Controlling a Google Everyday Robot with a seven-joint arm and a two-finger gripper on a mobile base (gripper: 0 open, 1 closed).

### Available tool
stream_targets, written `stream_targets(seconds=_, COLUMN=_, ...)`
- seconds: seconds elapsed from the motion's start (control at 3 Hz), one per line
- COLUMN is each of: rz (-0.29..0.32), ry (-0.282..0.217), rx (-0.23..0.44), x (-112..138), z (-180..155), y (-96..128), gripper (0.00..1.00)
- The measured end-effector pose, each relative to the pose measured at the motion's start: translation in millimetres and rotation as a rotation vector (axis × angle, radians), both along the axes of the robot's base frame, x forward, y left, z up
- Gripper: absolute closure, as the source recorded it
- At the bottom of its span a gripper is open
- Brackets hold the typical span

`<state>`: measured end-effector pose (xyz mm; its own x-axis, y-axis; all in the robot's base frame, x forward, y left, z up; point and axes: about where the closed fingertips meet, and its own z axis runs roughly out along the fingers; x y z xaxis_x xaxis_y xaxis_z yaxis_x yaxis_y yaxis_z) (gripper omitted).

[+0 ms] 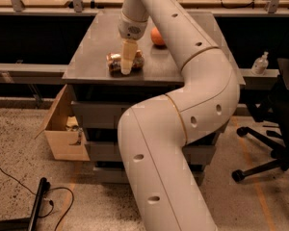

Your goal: Knock orange can over

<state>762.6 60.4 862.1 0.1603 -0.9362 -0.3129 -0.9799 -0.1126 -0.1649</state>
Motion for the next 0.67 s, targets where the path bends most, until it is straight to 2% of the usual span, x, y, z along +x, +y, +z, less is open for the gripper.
stream_targets(seconds=0.67, rz=-0.008, ry=0.005, rx=0.016, x=0.1, z=-0.1, y=1.0, gripper=0.00)
